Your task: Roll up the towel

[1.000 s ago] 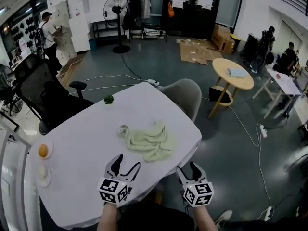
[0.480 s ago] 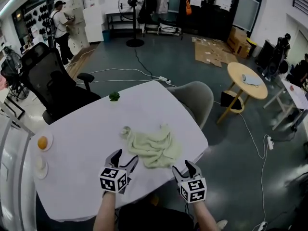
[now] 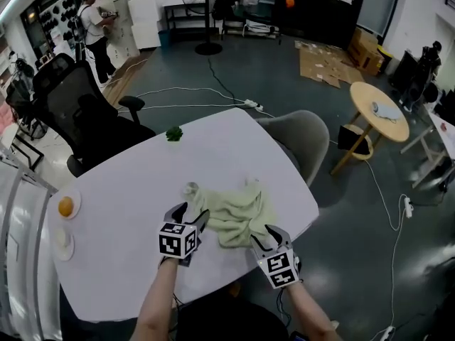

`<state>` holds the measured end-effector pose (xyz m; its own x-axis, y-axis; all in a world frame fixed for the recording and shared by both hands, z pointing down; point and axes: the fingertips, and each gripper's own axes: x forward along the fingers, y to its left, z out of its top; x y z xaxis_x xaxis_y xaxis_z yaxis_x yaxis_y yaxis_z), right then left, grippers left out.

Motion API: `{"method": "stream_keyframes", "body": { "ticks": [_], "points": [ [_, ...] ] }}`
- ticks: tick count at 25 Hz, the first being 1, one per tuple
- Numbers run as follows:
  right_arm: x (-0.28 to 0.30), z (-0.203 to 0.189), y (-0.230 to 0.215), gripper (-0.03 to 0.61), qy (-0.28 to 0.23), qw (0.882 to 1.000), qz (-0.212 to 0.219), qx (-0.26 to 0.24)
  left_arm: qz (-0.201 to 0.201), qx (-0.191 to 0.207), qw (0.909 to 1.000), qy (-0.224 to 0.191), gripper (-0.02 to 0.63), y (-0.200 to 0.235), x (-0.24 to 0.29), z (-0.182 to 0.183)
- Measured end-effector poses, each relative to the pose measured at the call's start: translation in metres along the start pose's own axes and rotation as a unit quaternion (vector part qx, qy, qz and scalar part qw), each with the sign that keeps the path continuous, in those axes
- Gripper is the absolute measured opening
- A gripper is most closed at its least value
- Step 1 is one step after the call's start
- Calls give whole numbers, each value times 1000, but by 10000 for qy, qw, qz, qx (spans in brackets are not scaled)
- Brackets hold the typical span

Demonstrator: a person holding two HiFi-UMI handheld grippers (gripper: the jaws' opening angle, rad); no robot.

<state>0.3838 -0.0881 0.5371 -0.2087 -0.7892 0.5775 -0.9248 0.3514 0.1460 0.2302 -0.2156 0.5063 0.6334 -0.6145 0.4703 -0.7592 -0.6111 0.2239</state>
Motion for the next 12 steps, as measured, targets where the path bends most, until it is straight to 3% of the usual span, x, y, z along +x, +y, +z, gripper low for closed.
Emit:
{"method": "stream_keyframes", "body": {
  "ticks": [8,9,11,12],
  "points": [
    [26,-21,6,164,579,9974,-62,-428,66,-63,9993,357,263,15,48,2],
    [27,-24,5,153,660,9968,-91,-447,114,-33,9991,416,227,16,53,0],
    [28,-26,2,127,755,9959,-163,-473,251,64,9984,500,86,19,58,-3],
    [29,-26,1,120,757,9960,-198,-441,280,90,9983,505,75,20,59,-3]
  ]
}}
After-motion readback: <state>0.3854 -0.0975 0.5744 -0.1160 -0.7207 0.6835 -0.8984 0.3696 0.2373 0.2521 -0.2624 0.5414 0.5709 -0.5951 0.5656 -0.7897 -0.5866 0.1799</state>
